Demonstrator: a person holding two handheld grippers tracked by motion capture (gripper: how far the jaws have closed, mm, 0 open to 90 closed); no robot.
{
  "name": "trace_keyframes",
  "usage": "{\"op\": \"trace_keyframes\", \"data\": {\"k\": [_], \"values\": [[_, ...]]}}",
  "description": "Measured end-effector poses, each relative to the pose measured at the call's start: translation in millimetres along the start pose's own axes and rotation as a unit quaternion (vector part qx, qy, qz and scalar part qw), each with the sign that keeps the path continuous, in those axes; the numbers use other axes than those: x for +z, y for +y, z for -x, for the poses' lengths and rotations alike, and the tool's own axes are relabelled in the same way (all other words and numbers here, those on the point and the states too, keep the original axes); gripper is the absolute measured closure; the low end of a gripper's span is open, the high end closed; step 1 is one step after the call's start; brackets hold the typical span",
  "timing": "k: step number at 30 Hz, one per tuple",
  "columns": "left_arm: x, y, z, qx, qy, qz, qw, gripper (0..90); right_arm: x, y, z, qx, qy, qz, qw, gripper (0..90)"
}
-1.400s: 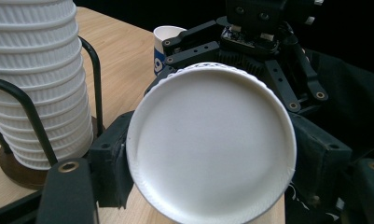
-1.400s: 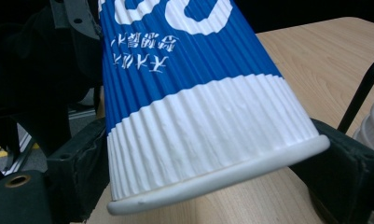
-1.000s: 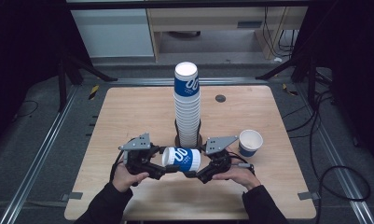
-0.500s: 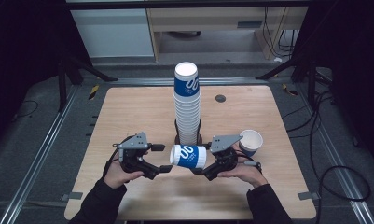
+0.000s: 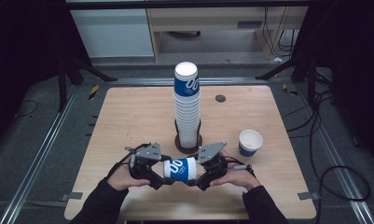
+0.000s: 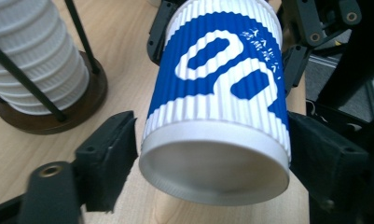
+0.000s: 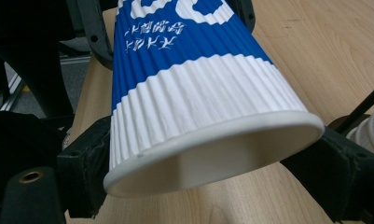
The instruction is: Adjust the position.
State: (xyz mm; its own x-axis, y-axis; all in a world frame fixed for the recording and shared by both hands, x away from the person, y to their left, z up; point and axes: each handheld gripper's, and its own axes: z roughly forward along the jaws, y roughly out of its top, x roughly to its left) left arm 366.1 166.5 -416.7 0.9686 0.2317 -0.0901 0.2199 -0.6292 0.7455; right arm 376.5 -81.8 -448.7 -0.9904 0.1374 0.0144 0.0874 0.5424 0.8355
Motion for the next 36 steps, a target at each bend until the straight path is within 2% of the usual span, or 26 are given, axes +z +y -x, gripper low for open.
{"op": "trace_keyframes", "data": {"k": [3,7,12,18,22,25,29,30,36], "values": [[1.4,-0.2,0.5,0.003,-0.004,-0.005,1.0,24.9,-0.1,0.7,-0.4,-0.003,0.001,0.001,1.0,14.3],[2.0,-1.1,-0.8,0.001,-0.013,-0.004,0.9999,25.6,-0.9,0.6,-0.3,-0.002,0.003,-0.001,1.0,13.7],[-1.9,-1.8,-3.5,-0.004,-0.021,0.016,0.9996,26.0,-4.1,1.5,1.4,0.011,0.005,0.012,0.9999,12.1],[-11.0,-4.2,-9.1,-0.013,-0.001,0.039,0.9991,26.0,-18.3,3.4,6.5,0.029,-0.005,0.045,0.9986,10.0],[-18.6,-7.1,-14.7,-0.031,0.01,0.072,0.9969,25.9,-29.5,4.0,11.6,0.049,-0.023,0.071,0.996,9.2],[-22.1,-7.4,-15.7,-0.035,0.018,0.098,0.9944,25.9,-35.4,3.3,15.9,0.067,-0.035,0.092,0.9929,8.6],[-22.3,-7.0,-15.0,-0.039,0.014,0.126,0.9912,25.9,-37.3,2.4,18.1,0.084,-0.029,0.111,0.9898,8.3],[-21.7,-6.6,-14.2,-0.038,0.017,0.131,0.9906,25.9,-37.0,2.5,18.0,0.084,-0.03,0.111,0.9899,8.3],[-17.3,-4.8,-10.9,-0.034,0.0,0.143,0.9891,26.0,-33.8,3.3,16.3,0.083,-0.018,0.115,0.9897,8.4]]}}
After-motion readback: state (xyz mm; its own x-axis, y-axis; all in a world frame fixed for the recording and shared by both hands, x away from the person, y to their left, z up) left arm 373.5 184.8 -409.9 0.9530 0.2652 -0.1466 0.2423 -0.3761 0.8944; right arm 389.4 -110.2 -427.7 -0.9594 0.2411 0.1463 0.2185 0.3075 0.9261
